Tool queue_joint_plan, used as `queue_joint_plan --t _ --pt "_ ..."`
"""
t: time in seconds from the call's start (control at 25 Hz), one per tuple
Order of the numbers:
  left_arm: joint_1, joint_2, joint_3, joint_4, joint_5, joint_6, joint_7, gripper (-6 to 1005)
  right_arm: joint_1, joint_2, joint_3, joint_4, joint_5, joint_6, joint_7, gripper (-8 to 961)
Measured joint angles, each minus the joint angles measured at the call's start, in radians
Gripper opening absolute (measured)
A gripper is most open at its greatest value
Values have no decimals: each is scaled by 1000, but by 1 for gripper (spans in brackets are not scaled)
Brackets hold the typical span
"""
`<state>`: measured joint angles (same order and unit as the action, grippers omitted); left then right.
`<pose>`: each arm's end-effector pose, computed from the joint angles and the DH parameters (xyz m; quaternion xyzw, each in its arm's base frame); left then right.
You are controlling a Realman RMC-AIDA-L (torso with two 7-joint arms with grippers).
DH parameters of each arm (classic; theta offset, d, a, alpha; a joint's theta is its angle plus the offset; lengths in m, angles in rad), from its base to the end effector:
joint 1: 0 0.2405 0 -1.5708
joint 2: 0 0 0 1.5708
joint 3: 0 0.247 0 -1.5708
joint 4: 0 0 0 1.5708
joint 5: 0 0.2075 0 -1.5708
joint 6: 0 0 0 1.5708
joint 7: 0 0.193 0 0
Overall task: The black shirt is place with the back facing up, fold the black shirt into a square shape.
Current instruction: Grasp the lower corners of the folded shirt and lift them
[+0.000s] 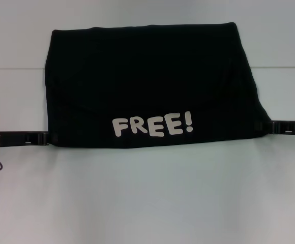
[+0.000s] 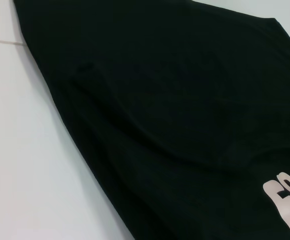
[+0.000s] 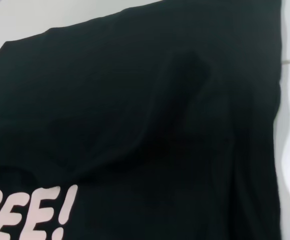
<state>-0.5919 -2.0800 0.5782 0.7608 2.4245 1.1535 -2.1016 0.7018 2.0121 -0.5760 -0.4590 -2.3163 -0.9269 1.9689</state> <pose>-0.3190 0.3978 -0.0072 -0.8015 -0.5183 -0.0975 0.2820 0.3174 0.4281 -0.0270 -0.7979 0.5078 0.1113 0.3051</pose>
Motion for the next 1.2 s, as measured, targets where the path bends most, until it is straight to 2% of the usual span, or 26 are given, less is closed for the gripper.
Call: queue_joint_plan --t 0.12,0.32,0.56,0.68,0.72,0.84,1.04,1.2 --pt "1 -1 0 0 -1 0 0 6 -5 -1 0 -1 0 -1 0 318" --pt "1 -3 -1 -1 -1 0 0 6 -14 -2 3 -3 0 -10 -1 83" --pt "7 -1 -7 17 -1 56 0 5 -54 -5 13 -54 12 -94 -10 3" --pt "25 2 -13 53 -5 102 0 5 -100 -5 15 -107 30 -180 -13 3" --pt "50 1 -17 99 -12 147 0 5 -118 -5 16 -126 37 -213 -14 3" --pt "71 2 -31 131 -13 204 1 5 -177 -5 19 -175 61 -320 -35 3" --pt "87 21 -137 146 -4 405 63 5 -269 -7 62 -223 82 -478 -103 4" --pt "102 33 -172 150 7 539 97 5 -327 -20 116 -236 79 -589 -161 4"
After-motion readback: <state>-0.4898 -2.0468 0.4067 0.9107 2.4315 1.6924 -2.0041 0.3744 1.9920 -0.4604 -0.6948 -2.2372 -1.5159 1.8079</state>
